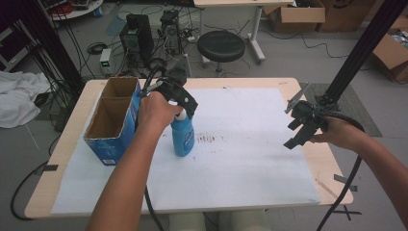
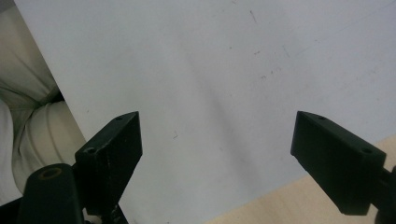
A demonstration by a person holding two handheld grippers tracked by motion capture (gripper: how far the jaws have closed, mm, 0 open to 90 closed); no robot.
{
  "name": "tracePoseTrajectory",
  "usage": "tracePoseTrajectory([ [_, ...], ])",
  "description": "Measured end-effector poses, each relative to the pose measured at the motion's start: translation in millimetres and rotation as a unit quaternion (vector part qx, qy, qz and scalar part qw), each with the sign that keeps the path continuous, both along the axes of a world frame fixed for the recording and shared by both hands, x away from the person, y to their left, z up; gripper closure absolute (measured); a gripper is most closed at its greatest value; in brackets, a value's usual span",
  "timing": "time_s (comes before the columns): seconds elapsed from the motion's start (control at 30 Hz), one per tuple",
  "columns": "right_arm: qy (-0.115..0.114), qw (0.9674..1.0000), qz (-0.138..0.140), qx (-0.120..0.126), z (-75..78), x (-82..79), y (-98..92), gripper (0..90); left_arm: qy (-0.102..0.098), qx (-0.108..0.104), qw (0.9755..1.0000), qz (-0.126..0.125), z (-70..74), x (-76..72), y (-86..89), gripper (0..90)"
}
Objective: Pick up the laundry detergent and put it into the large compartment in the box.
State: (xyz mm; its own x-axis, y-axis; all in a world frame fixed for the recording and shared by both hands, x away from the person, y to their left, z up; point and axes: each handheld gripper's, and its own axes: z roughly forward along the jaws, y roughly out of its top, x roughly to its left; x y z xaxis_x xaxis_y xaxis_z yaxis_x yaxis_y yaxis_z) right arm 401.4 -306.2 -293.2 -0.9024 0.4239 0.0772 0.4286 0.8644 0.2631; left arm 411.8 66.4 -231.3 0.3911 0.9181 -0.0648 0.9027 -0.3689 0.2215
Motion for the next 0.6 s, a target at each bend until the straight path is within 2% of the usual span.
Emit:
tracePoseTrajectory([
  [0.1, 0.003, 1.0000, 0.000, 0.001, -1.4, 0.8, 0.1, 16.3, 0.001, 0.004, 1.0000, -0.003, -8.4, 3.4, -2.1, 19.2],
  [0.33, 0.006, 1.0000, -0.003, -0.001, -3.5, 2.6, -2.8, 16.3, 0.008, -0.004, 0.9999, -0.012, -21.3, 9.1, -4.3, 19.0],
  [0.47, 0.009, 1.0000, -0.003, -0.003, -4.1, 3.1, -3.2, 16.3, 0.012, 0.008, 0.9997, -0.019, -31.5, 12.4, -5.3, 19.0],
  [0.6, 0.009, 1.0000, -0.001, -0.003, -5.2, 3.4, -2.9, 16.3, 0.019, 0.000, 0.9996, -0.023, -40.5, 15.0, -5.4, 19.0],
])
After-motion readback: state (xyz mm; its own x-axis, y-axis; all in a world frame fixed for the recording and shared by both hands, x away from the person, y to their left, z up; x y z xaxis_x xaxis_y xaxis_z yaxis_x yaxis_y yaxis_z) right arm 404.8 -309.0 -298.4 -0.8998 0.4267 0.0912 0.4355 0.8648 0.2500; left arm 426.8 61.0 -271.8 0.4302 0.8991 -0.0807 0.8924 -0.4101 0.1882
